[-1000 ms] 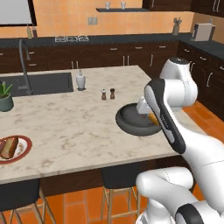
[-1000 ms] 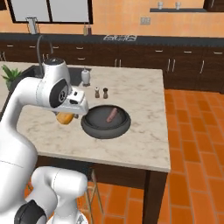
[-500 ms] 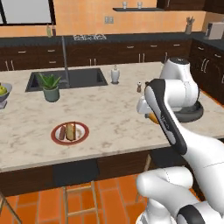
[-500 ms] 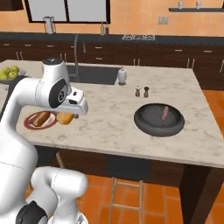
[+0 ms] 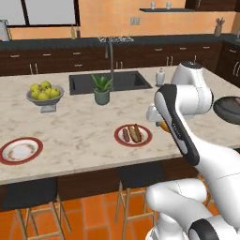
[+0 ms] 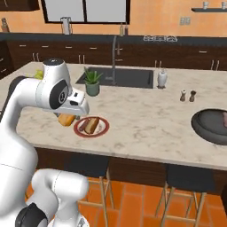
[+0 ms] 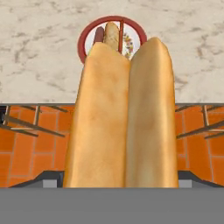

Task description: Place one bun and one sausage from the bowl on each plate.

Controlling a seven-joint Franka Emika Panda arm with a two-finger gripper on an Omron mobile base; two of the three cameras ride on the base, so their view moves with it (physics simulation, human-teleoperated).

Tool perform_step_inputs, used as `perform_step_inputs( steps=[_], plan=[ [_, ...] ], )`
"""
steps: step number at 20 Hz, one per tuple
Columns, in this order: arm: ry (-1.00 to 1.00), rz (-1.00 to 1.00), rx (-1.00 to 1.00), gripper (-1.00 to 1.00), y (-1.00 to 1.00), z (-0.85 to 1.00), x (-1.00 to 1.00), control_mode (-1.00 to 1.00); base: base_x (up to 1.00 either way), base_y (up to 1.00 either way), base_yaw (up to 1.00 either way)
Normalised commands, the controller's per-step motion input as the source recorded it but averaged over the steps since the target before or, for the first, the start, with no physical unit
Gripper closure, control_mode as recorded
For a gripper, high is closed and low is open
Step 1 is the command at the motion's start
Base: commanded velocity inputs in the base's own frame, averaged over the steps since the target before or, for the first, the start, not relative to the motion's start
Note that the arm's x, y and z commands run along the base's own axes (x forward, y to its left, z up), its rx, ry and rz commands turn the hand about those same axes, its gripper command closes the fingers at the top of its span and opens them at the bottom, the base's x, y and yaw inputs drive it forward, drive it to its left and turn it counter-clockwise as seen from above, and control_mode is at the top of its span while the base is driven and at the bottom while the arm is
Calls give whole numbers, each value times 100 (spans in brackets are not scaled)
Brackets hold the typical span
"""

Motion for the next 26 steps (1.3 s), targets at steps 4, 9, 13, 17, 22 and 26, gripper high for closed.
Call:
perform_step_inputs(
  steps=[4,9,13,17,22,26],
  plan=[
    [0,0,0,100,0,0,0,100,6,100,0],
    [0,0,0,100,0,0,0,100,9,100,0],
    [0,0,0,100,0,0,0,100,11,100,0],
    [0,0,0,100,0,0,0,100,16,100,0],
    [0,0,0,100,0,0,0,100,17,44,-1],
    [0,0,0,100,0,0,0,100,61,19,-1]
  ],
)
